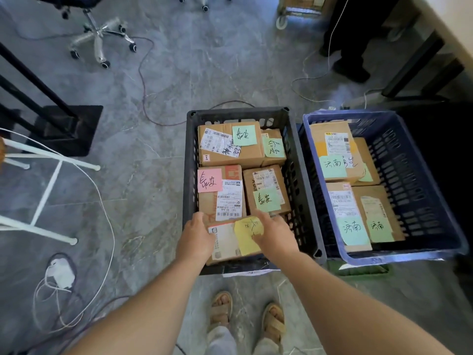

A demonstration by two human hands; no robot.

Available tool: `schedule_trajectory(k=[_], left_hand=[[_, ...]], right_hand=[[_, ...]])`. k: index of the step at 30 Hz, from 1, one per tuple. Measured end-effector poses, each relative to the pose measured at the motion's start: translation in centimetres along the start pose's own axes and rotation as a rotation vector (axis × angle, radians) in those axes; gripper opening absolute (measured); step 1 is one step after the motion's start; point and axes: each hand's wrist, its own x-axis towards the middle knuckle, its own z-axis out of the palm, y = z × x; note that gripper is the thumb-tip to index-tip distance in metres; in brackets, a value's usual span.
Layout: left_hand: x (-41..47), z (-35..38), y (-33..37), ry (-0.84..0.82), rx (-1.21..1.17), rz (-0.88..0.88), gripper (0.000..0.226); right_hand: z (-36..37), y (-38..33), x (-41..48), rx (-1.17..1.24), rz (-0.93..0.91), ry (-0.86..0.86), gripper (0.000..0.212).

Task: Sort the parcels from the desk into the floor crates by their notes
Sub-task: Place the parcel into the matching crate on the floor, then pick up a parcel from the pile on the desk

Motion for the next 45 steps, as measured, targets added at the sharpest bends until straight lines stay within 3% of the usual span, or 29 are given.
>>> schedule_trajectory(k=[5, 14, 18, 21, 27, 36, 41, 45], left_hand=[[-0.4, 0.6, -0.6, -0.005, 0.114, 0.007, 0.044], [1.3, 3.1, -2.2, -0.032, 0.556, 0.100, 0.045], [1.3, 2.3, -1.5, -0.123, 0.531, 0.076, 0.047], [1.0, 0.9, -0.1, -0.158, 0.473, 0.136, 0.057], [-1.5, -3.6, 7.3, -0.071, 0.422, 0.410, 0.072], [-8.1, -10.1, 20.8, 0.093, 0.485, 0.817, 0.071], [-13.0, -9.5, 27.2, 0.146, 0.522, 1.066, 0.072], [-18.2, -7.2, 30.8, 0.126, 0.568, 1.244, 0.071]], right_hand=[[1.4, 0.6, -0.3, -0.004, 0.012, -0.038, 0.069], [4.7, 0.7, 2.7, -0.068, 0.006, -0.107, 0.074], [3.6, 0.2, 2.6, -0.199, 0.010, -0.115, 0.076], [1.5, -0.2, 1.8, -0.225, 0.036, -0.025, 0.072], [-6.2, -1.9, -1.7, -0.132, 0.085, 0.245, 0.070], [-18.7, -1.4, -11.5, -0.105, 0.136, 0.628, 0.066], [-23.7, 2.0, -17.7, -0.173, 0.230, 0.794, 0.073], [-25.6, 6.0, -23.3, -0.273, 0.326, 0.831, 0.076]])
